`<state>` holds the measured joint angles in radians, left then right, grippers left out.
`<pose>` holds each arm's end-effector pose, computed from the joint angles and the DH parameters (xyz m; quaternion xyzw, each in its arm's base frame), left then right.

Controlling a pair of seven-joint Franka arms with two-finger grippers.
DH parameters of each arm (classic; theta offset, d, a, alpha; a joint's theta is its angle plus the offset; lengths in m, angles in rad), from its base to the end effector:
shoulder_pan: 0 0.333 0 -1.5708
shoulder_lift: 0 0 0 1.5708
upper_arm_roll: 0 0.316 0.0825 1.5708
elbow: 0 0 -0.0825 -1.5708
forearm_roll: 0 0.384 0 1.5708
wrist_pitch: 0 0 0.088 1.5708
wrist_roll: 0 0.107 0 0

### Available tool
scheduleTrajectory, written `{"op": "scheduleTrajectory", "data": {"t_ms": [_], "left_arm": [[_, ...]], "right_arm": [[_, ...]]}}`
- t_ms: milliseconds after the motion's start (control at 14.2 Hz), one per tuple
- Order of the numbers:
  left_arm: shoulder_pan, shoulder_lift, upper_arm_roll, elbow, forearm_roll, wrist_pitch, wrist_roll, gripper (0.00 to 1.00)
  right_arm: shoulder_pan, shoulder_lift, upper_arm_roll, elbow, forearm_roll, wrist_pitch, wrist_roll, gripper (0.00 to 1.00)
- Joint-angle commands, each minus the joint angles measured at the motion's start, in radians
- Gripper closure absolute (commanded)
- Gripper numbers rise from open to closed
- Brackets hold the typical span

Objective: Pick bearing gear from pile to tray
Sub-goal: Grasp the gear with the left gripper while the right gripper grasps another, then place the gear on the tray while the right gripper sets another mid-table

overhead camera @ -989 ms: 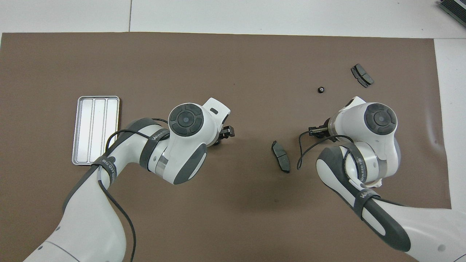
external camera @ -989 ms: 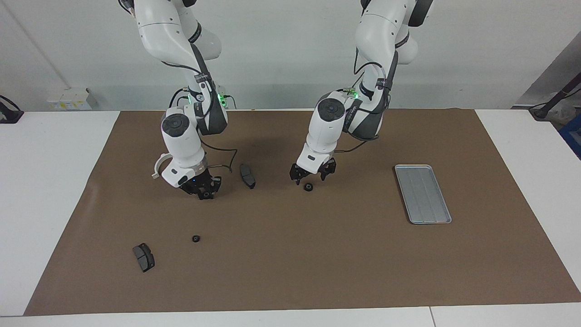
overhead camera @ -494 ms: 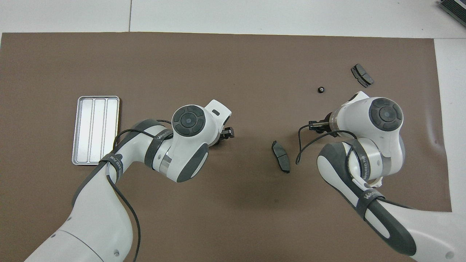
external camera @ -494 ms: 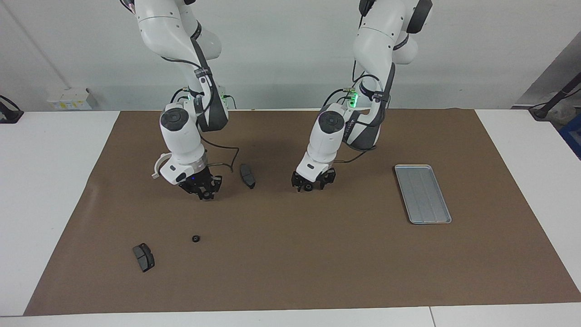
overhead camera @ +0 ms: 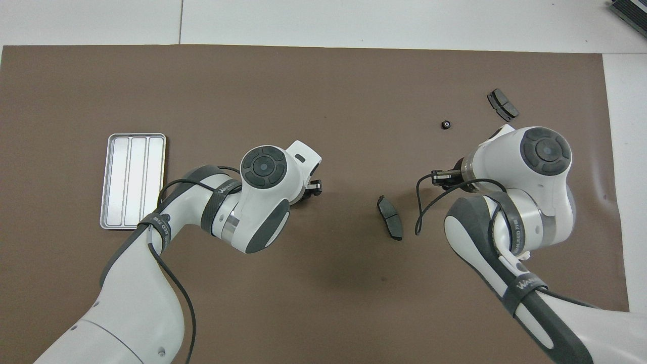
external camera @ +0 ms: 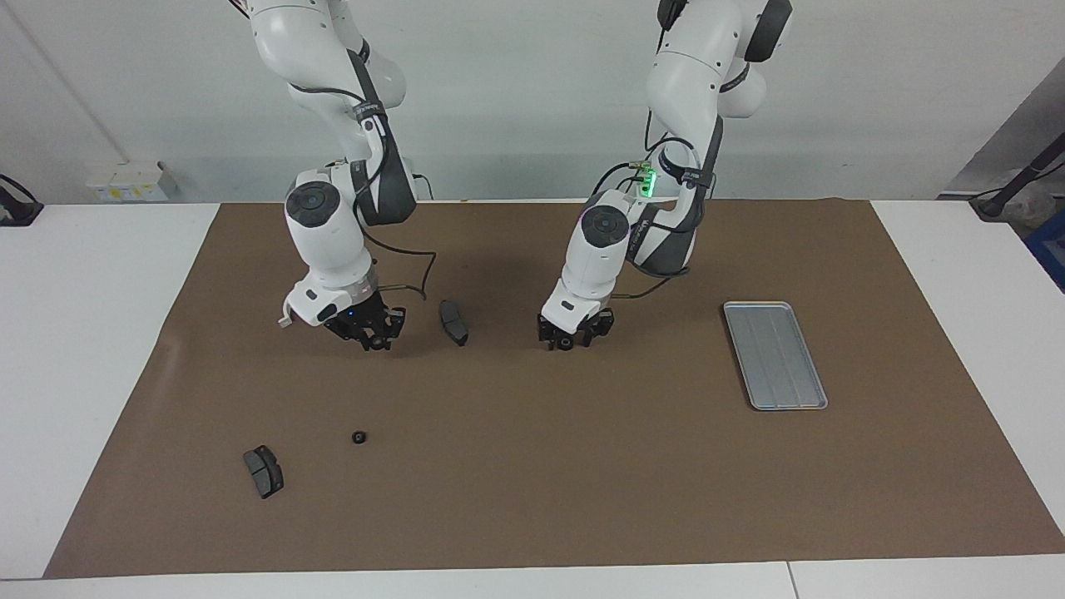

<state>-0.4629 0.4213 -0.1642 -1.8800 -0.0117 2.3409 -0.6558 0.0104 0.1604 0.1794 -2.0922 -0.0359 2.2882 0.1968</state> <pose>0.5202 -0.3694 0.2927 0.9987 0.0261 -0.0045 0.0435 0.5640 0.1057 0.3515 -0.9998 -0.0066 -0.0188 0.0042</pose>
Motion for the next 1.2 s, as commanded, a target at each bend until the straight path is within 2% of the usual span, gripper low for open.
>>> {"op": "scheduleTrajectory", "data": {"t_ms": [0,424,636,918,1130], "left_arm": [[-0.013,0.001,-0.001,-0.004,-0.002,-0.017,-0.004,0.47],[-0.016,0.001,-0.001,-0.002,-0.004,-0.023,-0.007,0.72],[-0.016,0.001,-0.001,-0.001,-0.004,-0.025,-0.007,0.85],[0.0,-0.007,0.002,0.015,-0.004,-0.049,-0.005,0.93],[0.052,-0.01,0.003,0.068,-0.002,-0.119,0.007,0.96]], "right_arm": [[0.003,-0.035,0.008,-0.006,0.027,-0.042,0.006,1.0],[0.005,-0.047,0.008,-0.003,0.046,-0.05,0.007,1.0],[0.042,-0.033,0.006,0.029,0.074,-0.035,0.057,1.0],[0.112,0.023,0.006,0.09,0.073,-0.007,0.172,1.0],[0.173,0.085,0.006,0.158,0.065,0.017,0.275,1.0]]}}
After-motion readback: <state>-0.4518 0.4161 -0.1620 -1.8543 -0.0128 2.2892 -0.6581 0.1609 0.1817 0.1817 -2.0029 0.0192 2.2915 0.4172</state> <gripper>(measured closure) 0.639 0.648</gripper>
